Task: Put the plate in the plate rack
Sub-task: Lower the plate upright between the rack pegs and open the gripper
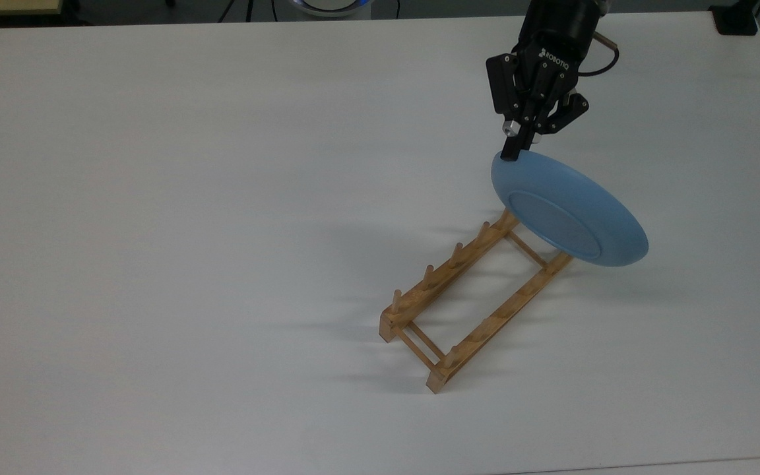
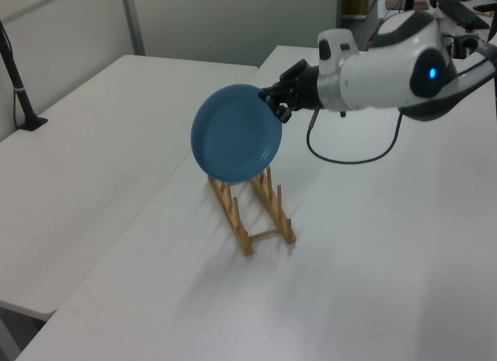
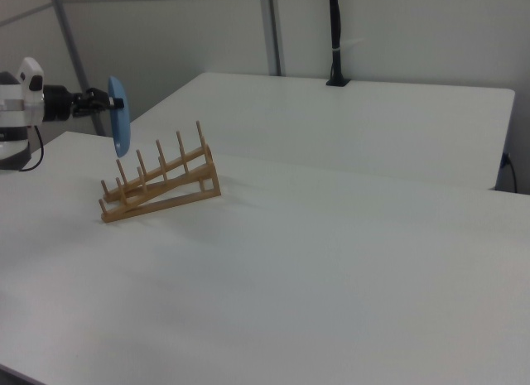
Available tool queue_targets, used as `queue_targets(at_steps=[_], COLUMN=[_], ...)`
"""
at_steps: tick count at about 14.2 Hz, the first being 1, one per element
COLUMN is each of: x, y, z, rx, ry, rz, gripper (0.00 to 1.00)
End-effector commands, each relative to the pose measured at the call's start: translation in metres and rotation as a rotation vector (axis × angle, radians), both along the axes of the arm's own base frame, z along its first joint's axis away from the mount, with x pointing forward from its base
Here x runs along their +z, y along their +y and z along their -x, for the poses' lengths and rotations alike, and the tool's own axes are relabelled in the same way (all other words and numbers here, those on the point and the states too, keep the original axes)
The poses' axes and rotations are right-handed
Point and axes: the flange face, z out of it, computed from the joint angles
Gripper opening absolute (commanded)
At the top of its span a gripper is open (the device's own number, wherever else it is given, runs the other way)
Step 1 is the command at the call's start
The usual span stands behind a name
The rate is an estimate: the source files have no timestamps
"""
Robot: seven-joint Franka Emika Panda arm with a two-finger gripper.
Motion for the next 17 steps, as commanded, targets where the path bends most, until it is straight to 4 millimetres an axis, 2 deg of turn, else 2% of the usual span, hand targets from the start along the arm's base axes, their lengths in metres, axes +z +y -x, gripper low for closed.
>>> queue_targets(at_steps=[1,4,8,10,15,17], x=[-0.015,-0.027,-0.041,-0.056,-0.072,-0.074], y=[0.006,0.011,0.011,0.008,0.010,0.017], z=[0.006,0.012,0.010,0.010,0.008,0.012], rx=[-0.026,-0.032,-0.044,-0.051,-0.045,-0.033], ry=[-0.075,-0.081,-0.066,-0.045,-0.024,-0.022], rz=[0.009,0.012,0.029,0.047,0.061,0.063], gripper=[0.00,0.00,0.00,0.00,0.00,0.00])
